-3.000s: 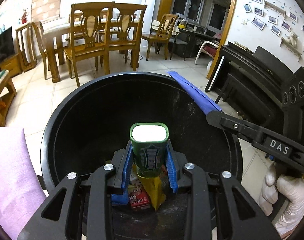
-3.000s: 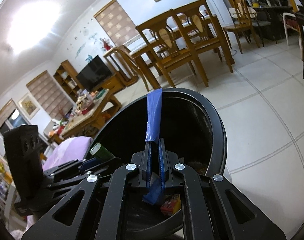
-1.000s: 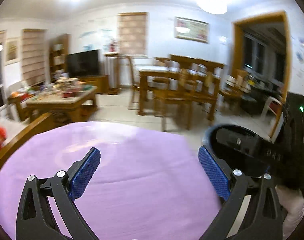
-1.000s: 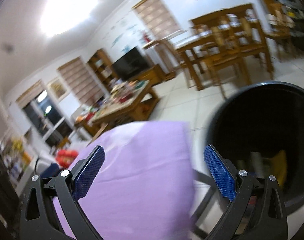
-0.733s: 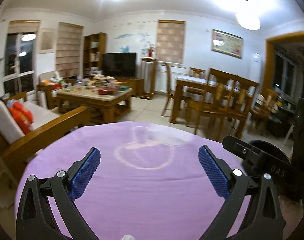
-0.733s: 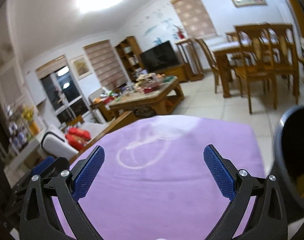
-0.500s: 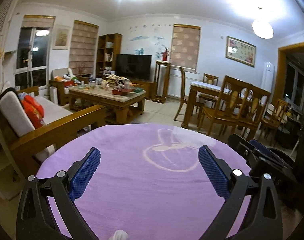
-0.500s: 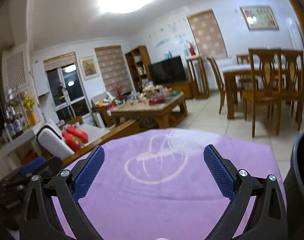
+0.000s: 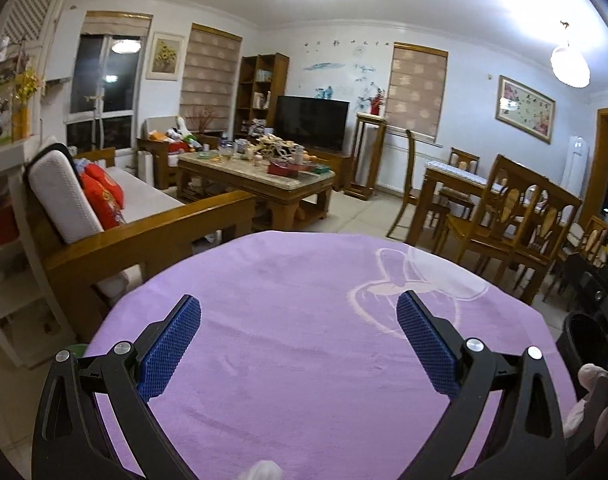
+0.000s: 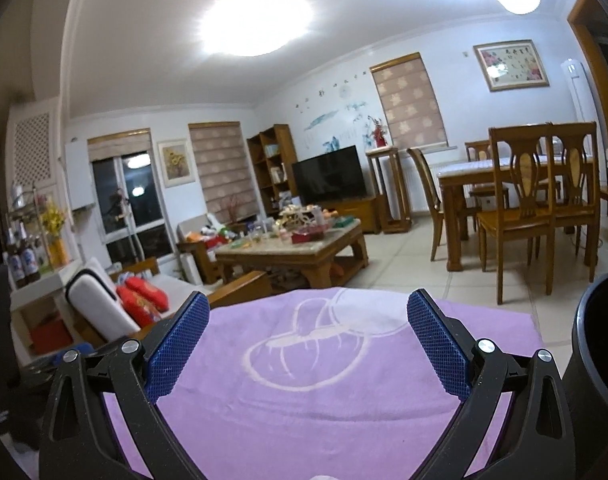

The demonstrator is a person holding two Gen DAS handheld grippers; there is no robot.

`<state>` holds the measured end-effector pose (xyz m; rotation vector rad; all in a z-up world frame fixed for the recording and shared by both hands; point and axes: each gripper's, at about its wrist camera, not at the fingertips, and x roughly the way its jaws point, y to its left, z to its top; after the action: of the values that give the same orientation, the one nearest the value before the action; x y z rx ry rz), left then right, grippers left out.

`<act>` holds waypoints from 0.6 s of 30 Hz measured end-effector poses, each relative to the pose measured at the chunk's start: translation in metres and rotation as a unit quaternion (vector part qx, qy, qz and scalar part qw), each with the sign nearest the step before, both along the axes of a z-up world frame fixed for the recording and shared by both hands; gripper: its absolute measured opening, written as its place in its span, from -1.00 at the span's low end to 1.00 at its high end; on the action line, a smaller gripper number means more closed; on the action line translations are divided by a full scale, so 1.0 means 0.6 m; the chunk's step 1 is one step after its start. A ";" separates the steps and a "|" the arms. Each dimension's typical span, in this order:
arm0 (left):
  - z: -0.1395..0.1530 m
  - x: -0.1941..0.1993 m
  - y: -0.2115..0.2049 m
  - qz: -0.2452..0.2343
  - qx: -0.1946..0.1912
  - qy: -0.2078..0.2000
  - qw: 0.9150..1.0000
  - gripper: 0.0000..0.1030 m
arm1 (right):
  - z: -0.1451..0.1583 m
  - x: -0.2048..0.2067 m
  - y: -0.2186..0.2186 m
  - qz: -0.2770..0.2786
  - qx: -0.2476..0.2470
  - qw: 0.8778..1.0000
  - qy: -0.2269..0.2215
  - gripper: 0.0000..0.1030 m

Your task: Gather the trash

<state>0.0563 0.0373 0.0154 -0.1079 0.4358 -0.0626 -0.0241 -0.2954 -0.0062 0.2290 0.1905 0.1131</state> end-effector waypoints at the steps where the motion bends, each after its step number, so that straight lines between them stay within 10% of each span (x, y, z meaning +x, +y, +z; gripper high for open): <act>1: 0.000 -0.003 0.000 0.000 0.001 -0.001 1.000 0.90 | -0.001 -0.002 -0.001 0.000 0.000 1.000 -0.001 0.90; 18: -0.001 -0.017 0.001 -0.001 0.003 -0.021 1.000 0.90 | 0.002 -0.015 0.005 0.001 0.014 1.000 -0.001 0.90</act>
<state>0.0462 0.0379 0.0147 -0.1006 0.3939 -0.0654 -0.0328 -0.2924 -0.0048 0.2570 0.1865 0.1172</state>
